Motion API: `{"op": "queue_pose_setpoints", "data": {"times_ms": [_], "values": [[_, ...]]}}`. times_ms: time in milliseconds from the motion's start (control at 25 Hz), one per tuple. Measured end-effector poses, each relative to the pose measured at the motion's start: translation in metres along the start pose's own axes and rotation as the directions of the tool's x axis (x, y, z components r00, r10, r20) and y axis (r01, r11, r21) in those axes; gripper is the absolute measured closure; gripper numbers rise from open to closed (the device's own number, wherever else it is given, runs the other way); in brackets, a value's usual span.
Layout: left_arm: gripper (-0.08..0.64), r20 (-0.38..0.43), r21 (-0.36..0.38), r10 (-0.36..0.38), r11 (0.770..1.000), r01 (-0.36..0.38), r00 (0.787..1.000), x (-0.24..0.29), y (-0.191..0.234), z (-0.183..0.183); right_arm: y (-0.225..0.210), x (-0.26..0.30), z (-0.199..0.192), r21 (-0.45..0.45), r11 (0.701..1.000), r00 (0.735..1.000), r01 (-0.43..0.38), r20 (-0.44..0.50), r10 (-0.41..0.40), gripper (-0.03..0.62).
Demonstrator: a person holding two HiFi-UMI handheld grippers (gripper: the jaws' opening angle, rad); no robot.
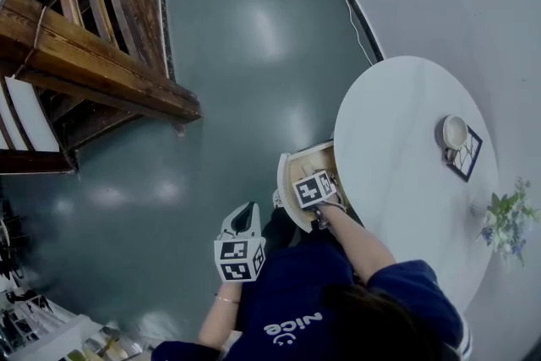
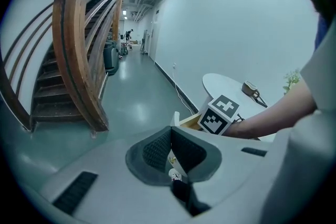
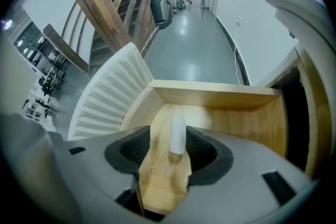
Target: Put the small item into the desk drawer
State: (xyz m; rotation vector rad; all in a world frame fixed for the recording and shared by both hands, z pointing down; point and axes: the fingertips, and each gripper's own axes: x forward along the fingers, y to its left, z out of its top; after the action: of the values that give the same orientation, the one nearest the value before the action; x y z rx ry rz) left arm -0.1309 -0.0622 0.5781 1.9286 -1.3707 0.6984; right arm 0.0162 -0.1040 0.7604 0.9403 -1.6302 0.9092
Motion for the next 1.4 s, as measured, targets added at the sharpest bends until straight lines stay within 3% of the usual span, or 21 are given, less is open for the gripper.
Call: {"op": "queue_pose_setpoints", "data": {"times_ms": [400, 960, 1200, 1400], "values": [[0.557, 0.049, -0.034, -0.035, 0.999, 0.036, 0.998, 0.01, -0.006, 0.017, 0.008, -0.046, 0.01, 0.026, 0.999, 0.996, -0.031, 0.083, 0.029, 0.37], [0.557, 0.112, 0.007, -0.117, 0.993, 0.117, 0.987, 0.018, -0.03, 0.04, 0.02, -0.109, 0.021, 0.086, 0.993, 0.972, -0.086, 0.225, 0.064, 0.371], [0.557, 0.132, 0.05, -0.145, 0.989, 0.139, 0.981, 0.019, -0.038, 0.053, 0.018, -0.146, 0.034, 0.109, 0.99, 0.937, -0.086, 0.346, 0.043, 0.373], [0.557, 0.157, 0.089, -0.186, 0.981, 0.174, 0.97, 0.02, -0.057, 0.065, 0.005, -0.175, 0.041, 0.132, 0.988, 0.89, -0.076, 0.455, 0.007, 0.373]]}}
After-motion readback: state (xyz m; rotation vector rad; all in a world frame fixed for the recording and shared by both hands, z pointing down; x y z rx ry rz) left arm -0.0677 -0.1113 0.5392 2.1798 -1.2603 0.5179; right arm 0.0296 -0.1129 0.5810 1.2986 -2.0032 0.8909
